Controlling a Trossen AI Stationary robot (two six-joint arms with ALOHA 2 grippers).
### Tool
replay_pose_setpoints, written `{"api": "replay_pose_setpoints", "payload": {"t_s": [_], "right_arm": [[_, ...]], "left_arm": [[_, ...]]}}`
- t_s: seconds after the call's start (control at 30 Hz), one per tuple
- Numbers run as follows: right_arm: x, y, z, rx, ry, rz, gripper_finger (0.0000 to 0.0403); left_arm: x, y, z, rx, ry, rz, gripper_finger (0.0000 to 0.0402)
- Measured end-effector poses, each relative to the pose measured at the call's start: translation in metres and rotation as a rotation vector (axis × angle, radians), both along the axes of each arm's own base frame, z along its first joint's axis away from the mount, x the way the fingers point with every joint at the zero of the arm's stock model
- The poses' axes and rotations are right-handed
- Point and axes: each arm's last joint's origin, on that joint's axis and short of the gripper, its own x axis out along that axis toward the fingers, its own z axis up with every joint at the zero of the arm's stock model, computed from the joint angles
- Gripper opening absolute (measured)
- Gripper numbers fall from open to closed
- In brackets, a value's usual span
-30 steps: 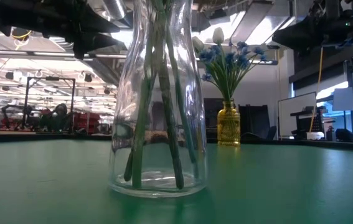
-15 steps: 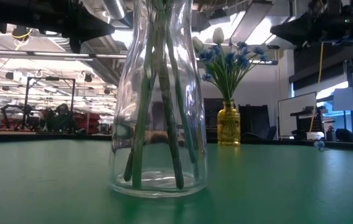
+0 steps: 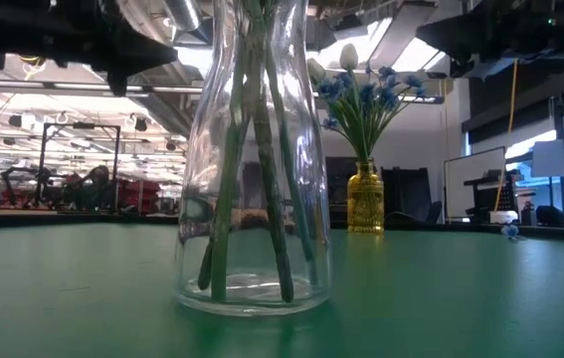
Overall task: Sort flowers into vase by color
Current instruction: Return to Home Position
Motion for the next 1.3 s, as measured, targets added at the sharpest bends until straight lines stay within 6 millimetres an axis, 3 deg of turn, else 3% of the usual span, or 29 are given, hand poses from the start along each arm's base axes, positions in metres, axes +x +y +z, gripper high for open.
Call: {"api": "replay_pose_setpoints", "payload": {"t_s": [0.27, 0.67, 0.87, 0.97, 1.3], "right_arm": [[0.007, 0.012, -0.013, -0.014, 0.113, -0.005, 0.0007], [-0.051, 0.010, -0.001, -0.024, -0.013, -0.001, 0.0007], [-0.066, 0.009, -0.033, -0.022, -0.080, 0.008, 0.0007], [-0.061, 0.010, -0.050, -0.021, -0.051, 0.014, 0.0007], [-0.056, 0.011, -0.068, 0.002, -0.003, 0.045, 0.0007]], "left_arm": [[-0.010, -0.002, -0.026, -0.036, -0.089, -0.035, 0.0000], [-0.024, -0.004, -0.023, -0.015, -0.130, -0.057, 0.0000], [-0.024, -0.004, -0.023, -0.030, -0.134, -0.062, 0.0000], [-0.024, -0.004, -0.025, -0.032, -0.116, -0.062, 0.0000], [-0.026, -0.005, -0.056, -0.087, -0.120, -0.083, 0.0000]]}}
